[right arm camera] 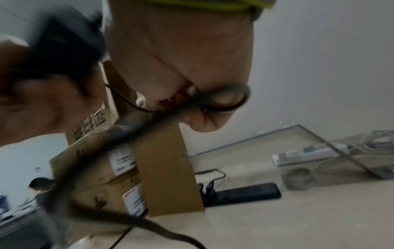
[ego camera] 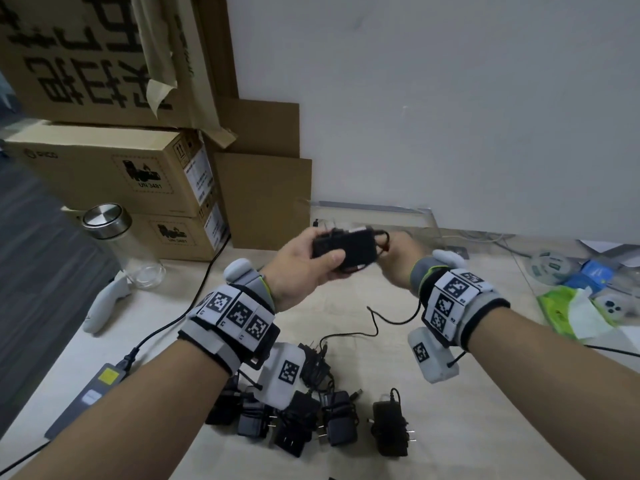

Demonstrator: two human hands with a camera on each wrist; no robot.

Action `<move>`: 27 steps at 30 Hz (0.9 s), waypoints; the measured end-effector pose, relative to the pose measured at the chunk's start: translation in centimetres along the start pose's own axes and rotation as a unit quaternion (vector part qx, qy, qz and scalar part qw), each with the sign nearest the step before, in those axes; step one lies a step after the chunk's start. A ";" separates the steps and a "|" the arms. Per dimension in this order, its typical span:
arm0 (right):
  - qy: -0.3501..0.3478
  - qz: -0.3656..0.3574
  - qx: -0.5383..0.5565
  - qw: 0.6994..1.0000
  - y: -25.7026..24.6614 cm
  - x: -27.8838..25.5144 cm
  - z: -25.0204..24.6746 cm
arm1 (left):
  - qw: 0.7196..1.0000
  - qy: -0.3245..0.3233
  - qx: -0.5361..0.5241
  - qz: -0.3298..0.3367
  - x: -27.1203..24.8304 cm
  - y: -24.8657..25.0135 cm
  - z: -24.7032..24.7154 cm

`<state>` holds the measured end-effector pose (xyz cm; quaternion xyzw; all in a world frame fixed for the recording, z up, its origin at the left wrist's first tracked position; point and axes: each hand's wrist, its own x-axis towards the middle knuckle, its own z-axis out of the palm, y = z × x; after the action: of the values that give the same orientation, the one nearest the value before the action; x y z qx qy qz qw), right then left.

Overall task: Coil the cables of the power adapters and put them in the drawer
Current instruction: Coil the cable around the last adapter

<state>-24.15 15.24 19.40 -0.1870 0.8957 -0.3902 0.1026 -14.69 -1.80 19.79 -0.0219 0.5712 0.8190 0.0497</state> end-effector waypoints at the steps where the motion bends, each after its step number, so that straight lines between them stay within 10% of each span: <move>1: -0.018 0.001 -0.002 1.000 0.0 -0.5 0.6 | 0.999 0.038 -0.016 0.020 0.3 -0.1 -0.1; 14: -0.103 -0.011 -0.122 0.987 -4.3 -3.2 2.5 | 0.931 0.230 0.239 0.154 1.6 -0.6 -2.5; 27: 0.001 -0.111 -0.154 0.982 -6.5 -1.4 -3.1 | 0.879 -0.032 0.473 0.055 0.2 0.4 -3.0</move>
<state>-22.20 13.83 26.36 -0.2982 0.9190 -0.2564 0.0282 -14.99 -4.71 19.09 0.0617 0.8891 0.4527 0.0276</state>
